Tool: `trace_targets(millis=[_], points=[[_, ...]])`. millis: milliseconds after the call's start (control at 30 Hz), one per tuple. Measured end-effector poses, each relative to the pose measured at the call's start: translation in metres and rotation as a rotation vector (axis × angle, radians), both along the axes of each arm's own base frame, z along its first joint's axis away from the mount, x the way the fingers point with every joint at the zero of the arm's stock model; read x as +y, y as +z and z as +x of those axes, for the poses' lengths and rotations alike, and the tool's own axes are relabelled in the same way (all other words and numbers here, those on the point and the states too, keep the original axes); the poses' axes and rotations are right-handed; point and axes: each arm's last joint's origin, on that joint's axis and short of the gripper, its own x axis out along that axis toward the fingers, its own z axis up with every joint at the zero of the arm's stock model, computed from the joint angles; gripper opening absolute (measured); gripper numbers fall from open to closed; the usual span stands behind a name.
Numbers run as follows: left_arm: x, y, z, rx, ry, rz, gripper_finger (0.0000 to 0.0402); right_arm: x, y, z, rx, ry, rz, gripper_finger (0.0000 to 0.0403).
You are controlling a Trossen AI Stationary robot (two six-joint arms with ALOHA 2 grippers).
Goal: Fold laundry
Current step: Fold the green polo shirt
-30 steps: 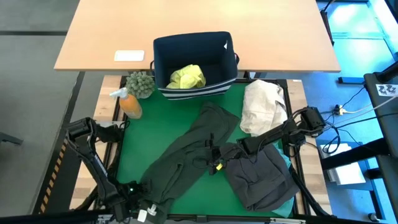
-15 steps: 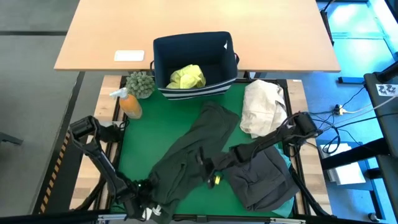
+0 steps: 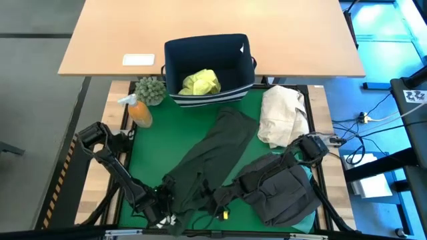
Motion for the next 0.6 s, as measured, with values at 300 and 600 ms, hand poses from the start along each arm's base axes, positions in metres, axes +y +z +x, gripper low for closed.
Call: trace_targets(millis=[300, 600], points=[[0.011, 0.000, 0.012, -0.010, 0.101, -0.024, 0.0000, 0.020, 0.002, -0.002, -0.024, 0.034, -0.053, 0.0230], [0.011, 0.000, 0.015, -0.029, 0.184, -0.083, 0.0000, 0.022, -0.013, -0.008, 0.067, 0.033, -0.108, 0.0230]])
